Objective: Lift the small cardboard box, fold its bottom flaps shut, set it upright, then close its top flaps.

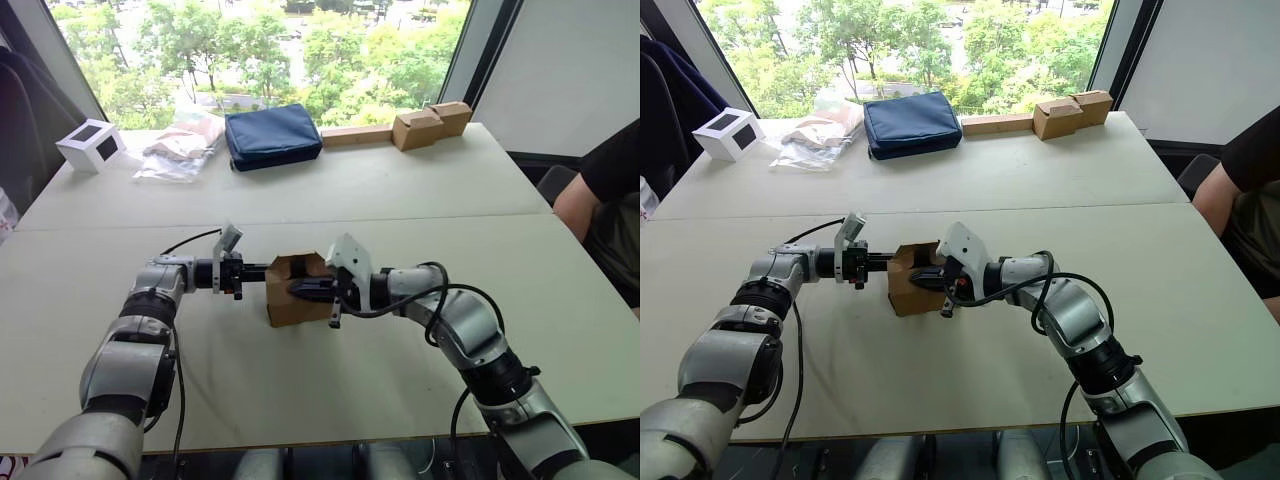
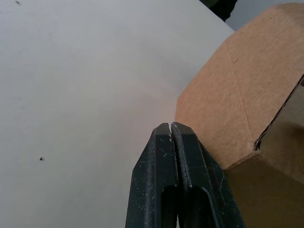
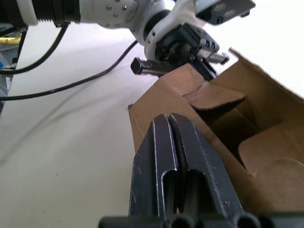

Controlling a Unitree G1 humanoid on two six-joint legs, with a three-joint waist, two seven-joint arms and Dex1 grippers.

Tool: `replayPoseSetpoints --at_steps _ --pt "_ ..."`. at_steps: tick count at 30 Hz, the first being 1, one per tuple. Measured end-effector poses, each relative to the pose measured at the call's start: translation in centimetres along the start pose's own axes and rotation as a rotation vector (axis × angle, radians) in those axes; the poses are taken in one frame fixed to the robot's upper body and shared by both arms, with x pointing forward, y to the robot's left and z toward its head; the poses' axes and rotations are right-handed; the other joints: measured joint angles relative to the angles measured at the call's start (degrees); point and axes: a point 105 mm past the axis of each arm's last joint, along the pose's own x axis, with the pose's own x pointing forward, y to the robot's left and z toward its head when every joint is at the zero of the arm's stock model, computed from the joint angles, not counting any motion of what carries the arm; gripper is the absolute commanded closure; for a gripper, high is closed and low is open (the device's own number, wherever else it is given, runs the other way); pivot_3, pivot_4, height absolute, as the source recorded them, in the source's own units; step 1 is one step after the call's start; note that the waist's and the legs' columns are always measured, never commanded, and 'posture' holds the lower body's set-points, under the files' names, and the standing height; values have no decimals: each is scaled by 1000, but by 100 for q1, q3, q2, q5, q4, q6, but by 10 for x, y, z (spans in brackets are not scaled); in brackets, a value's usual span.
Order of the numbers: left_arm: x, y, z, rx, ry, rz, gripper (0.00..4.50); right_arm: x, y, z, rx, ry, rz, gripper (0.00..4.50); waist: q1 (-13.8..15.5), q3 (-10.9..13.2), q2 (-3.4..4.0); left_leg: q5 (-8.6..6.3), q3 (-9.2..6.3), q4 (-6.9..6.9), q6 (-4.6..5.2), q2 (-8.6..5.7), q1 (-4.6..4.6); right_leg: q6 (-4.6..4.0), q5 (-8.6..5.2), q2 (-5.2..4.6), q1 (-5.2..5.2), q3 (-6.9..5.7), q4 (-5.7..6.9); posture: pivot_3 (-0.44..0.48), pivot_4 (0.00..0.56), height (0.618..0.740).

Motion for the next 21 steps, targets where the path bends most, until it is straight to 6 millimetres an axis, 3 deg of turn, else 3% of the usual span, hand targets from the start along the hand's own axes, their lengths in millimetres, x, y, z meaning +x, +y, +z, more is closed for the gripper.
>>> replayPoseSetpoints --at_steps 6,10,14,17,21 --pt "-17 10 7 26 -66 111 4473 4 1 -2 27 -6 3 4500 -12 0 0 0 0 0 0 3 0 0 0 0 -4 1 1 0 150 737" --pt "-49 9 16 83 -113 195 4473 6 1 -2 46 -15 5 4500 -39 0 0 1 1 -4 -2 5 -1 -1 0 0 -11 4 3 0 150 737" --pt "-75 -27 25 174 -119 184 4473 6 -1 -5 62 -14 -3 4500 -33 0 1 3 -1 -9 -9 9 -7 -2 1 -20 -13 16 -1 0 150 737" --pt "-74 -65 32 231 -100 138 4473 6 -3 -6 64 -18 -7 4500 28 -2 1 8 -6 -7 -20 5 -6 -4 2 -33 -4 14 -2 0 150 737" --pt "-61 -99 36 272 -90 100 4473 7 -5 -8 73 -21 -5 4500 8 -2 1 9 -6 -12 -21 1 4 -4 2 -40 2 12 -4 0 150 737"
